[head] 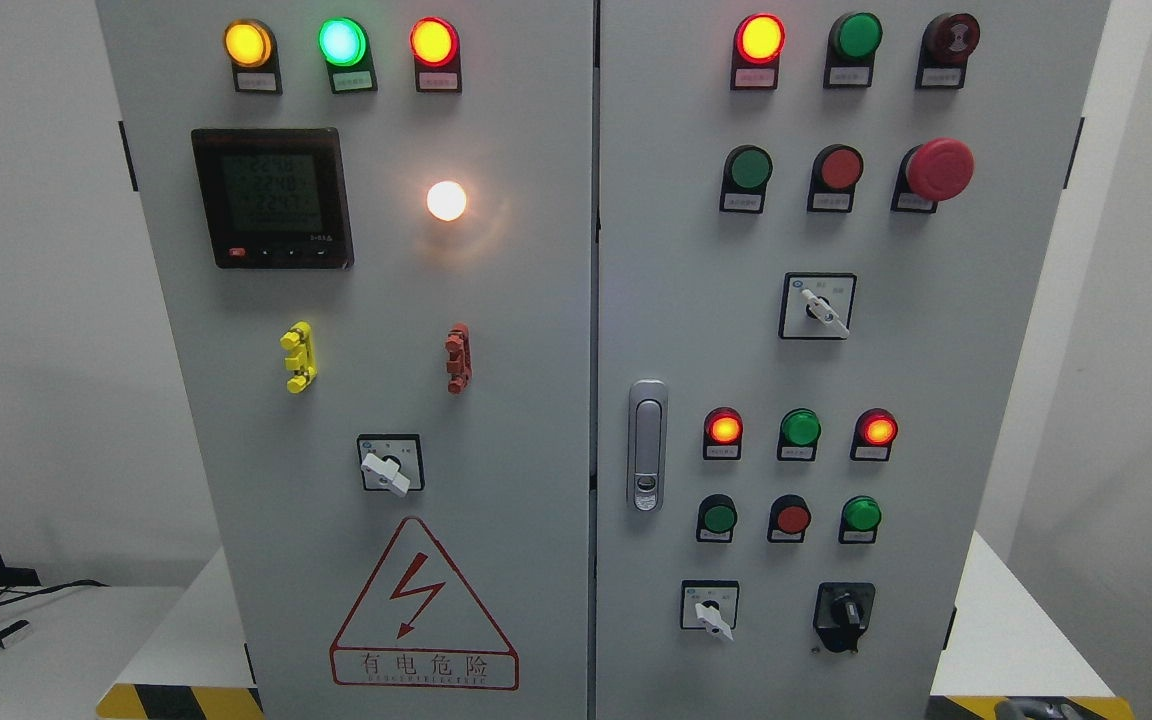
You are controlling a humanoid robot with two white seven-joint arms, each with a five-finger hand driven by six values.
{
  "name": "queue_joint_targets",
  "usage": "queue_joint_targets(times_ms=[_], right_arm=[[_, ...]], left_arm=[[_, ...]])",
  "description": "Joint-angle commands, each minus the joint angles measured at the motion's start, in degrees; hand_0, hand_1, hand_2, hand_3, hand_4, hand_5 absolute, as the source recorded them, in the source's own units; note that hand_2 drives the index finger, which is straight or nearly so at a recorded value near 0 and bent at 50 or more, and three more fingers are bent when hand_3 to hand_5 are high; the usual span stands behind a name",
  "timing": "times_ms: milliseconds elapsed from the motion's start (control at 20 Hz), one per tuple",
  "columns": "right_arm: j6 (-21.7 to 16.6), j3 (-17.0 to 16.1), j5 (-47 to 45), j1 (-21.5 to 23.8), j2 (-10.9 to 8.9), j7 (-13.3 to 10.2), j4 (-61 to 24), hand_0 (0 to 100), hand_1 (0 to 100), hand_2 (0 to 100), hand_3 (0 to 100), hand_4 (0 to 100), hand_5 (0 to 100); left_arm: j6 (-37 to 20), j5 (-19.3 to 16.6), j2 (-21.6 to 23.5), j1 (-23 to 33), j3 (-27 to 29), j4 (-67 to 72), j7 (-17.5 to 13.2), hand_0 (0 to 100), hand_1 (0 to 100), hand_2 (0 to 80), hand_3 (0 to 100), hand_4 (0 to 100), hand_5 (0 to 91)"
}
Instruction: Trip black knob to open circuit
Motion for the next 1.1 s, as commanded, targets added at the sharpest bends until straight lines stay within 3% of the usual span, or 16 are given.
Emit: queue_joint_targets(times_ms=[0, 250, 1050], right_arm=[[0.11, 2.33, 0.08, -0.59, -0.32, -0.24, 1.47, 18, 71, 49, 77, 70, 63], [0.11, 3.22, 0.43, -1.02, -0.41, -0.33, 1.47, 22, 80, 47, 76, 69, 64], [2.13, 8.75, 0.78, -7.79, 0.21, -3.66, 4.99, 26, 79, 47, 76, 69, 64]], left_arm=[[-0.05, -1.76, 0.01, 0.0, 0.0, 0.0, -0.01, 12, 39, 0.0, 0, 0, 0.0], [-0.05, -1.76, 0.01, 0.0, 0.0, 0.0, -0.01, 12, 39, 0.0, 0, 0, 0.0], [-0.05, -1.76, 0.01, 0.0, 0.0, 0.0, -0.01, 12, 39, 0.0, 0, 0, 0.0]])
